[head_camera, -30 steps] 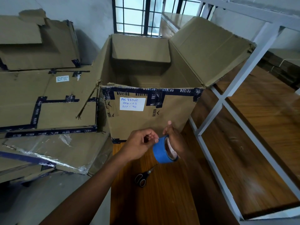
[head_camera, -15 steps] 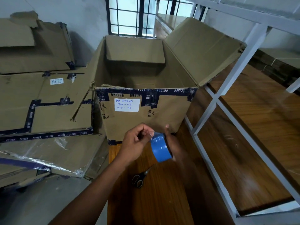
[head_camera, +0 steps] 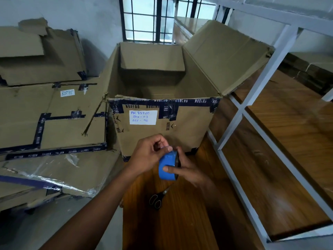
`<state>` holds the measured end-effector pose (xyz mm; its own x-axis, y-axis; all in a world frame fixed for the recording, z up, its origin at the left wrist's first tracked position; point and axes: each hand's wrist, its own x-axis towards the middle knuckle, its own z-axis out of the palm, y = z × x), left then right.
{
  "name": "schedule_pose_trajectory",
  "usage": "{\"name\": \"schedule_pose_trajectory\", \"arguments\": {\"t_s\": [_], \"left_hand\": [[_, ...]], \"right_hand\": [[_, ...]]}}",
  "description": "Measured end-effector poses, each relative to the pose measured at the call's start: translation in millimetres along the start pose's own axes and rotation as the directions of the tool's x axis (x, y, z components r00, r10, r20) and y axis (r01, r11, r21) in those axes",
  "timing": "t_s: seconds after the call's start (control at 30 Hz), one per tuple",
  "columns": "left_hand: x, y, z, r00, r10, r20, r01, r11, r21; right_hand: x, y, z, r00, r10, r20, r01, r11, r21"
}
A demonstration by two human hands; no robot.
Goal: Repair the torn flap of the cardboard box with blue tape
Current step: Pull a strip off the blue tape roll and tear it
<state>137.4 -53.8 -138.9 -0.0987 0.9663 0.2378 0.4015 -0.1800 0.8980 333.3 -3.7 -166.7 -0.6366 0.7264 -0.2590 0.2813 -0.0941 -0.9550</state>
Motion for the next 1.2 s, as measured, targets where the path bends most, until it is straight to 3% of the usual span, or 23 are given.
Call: {"name": "schedule_pose_trajectory", "arguments": {"t_s": [0.13, 0.33, 0.5, 0.7, 0.9, 1.07, 1.2], "left_hand": [[6.4, 5.6, -13.3, 0.994, 0.073, 0.078, -0.077, 0.996, 0.053], [12.1, 12.8, -16.8, 0.990, 0.116, 0.076, -0.121, 0.990, 0.065], [23.1, 30.2, -20.8, 0.987, 0.150, 0.056, -0.156, 0.980, 0.123], [33.4, 40.4, -32.4, 0.997, 0.076, 0.032, -0.079, 0.990, 0.118], [33.0, 44.9, -37.1, 0.992, 0.102, 0.073, -0.114, 0.976, 0.183], [44.6, 64.0, -44.6, 0.976, 0.198, 0.091, -0.215, 0.943, 0.252], [42.6, 58.6, -42.0, 0.988, 0.134, 0.080, -0.149, 0.962, 0.229]], "right_hand": [[1.3, 5.6, 0.2, 1.000, 0.011, -0.029, -0.010, 0.999, 0.048], [-1.1, 7.3, -1.1, 1.000, 0.005, -0.002, -0.004, 0.992, 0.128], [1.3, -1.7, -6.8, 0.995, 0.093, 0.038, -0.096, 0.991, 0.092], [-5.1, -12.0, -13.3, 0.988, 0.063, 0.145, -0.063, 0.998, -0.003], [3.2, 0.4, -3.6, 0.998, 0.017, 0.057, -0.012, 0.997, -0.082], [9.7, 9.4, -2.2, 0.995, 0.092, 0.035, -0.090, 0.994, -0.057], [7.2, 10.6, -4.9, 0.994, 0.092, 0.062, -0.086, 0.991, -0.100]]}}
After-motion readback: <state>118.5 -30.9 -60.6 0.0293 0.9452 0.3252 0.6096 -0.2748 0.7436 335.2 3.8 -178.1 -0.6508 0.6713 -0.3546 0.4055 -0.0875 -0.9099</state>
